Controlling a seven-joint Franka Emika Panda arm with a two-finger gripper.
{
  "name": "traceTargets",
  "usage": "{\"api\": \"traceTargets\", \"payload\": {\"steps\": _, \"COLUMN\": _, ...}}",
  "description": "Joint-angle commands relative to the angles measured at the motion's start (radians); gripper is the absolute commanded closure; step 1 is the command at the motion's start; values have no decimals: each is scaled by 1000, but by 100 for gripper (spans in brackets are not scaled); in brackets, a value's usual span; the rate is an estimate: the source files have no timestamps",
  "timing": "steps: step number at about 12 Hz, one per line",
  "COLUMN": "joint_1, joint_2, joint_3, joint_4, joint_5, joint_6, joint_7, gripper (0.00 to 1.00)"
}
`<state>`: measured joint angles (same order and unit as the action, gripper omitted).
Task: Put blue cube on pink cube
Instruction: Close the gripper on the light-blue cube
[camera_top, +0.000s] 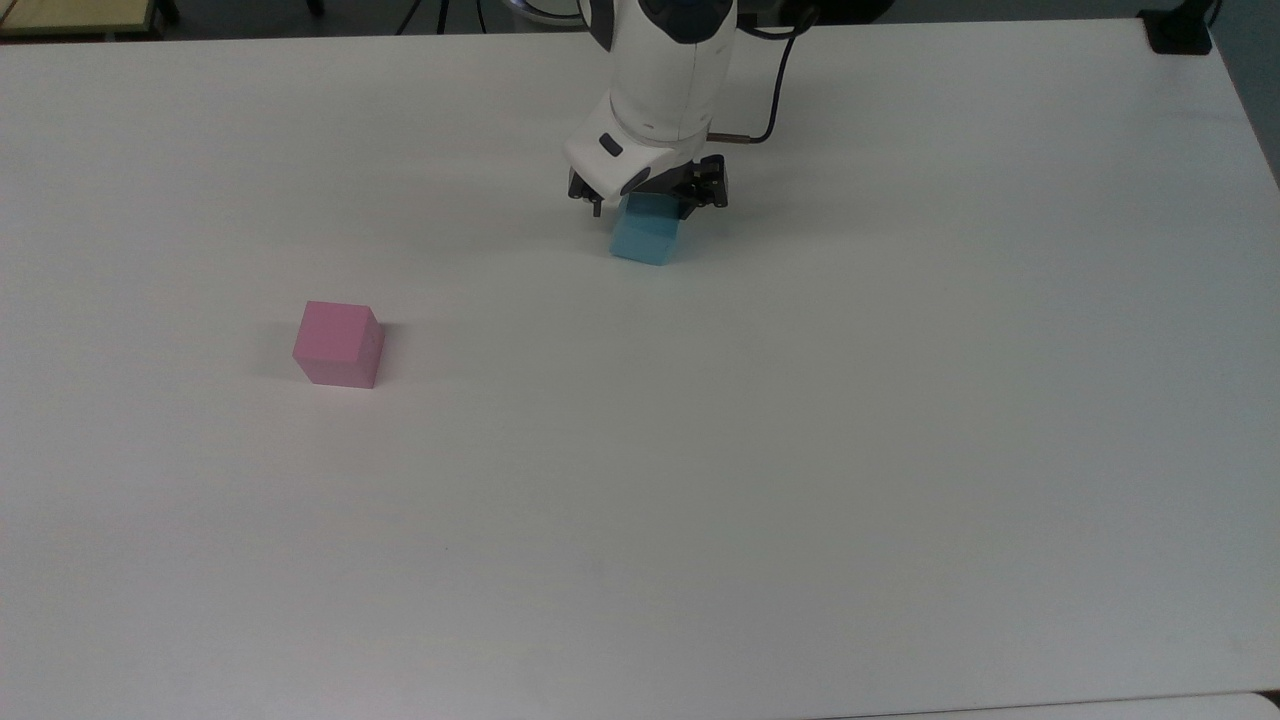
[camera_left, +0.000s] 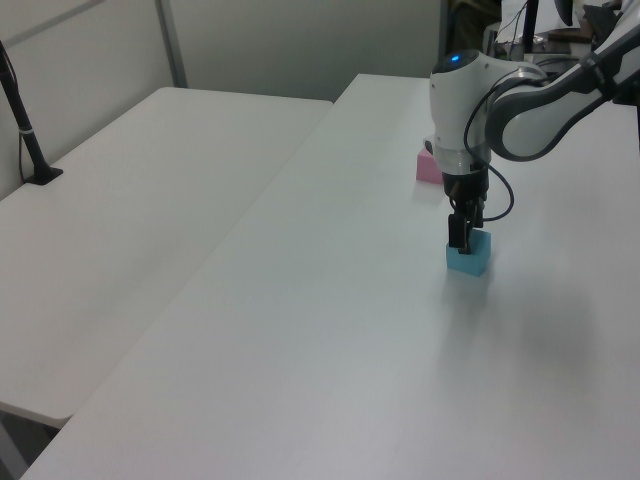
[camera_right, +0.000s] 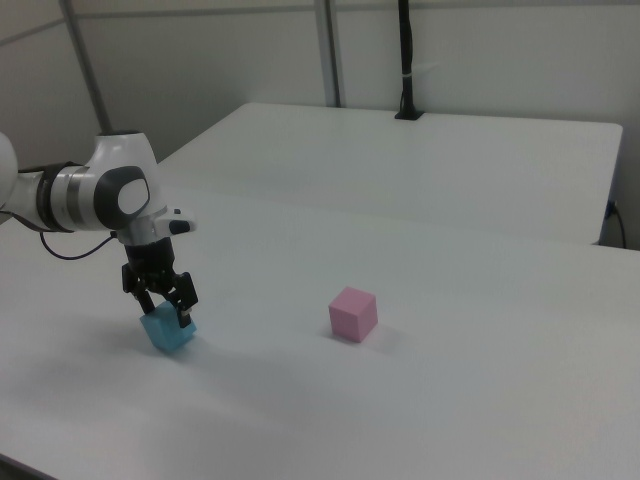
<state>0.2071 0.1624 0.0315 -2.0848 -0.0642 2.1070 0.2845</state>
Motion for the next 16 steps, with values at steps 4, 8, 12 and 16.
{"api": "traceTargets", "payload": {"steps": 4, "joint_1": -5, "joint_2": 9, "joint_3": 7, "joint_4": -17, "joint_5": -26, "joint_6": 42, "joint_7": 47, "gripper": 0}}
{"api": "traceTargets", "payload": {"steps": 8, "joint_1": -17, "joint_2": 8, "joint_3": 7, "joint_4": -14, "joint_5": -26, "joint_6": 42, "joint_7": 45, "gripper": 0}}
{"api": "traceTargets", "payload": {"steps": 12, "joint_1": -40, "joint_2": -23, "joint_3": 4, "joint_4": 0, "joint_5": -14, "joint_6": 25, "joint_7": 44, "gripper": 0}}
{"api": "traceTargets", "payload": {"steps": 16, "joint_1": -32, "joint_2": -15, "joint_3": 5, "joint_4": -9, "joint_5": -12, "joint_6": 21, "joint_7": 45, "gripper": 0}}
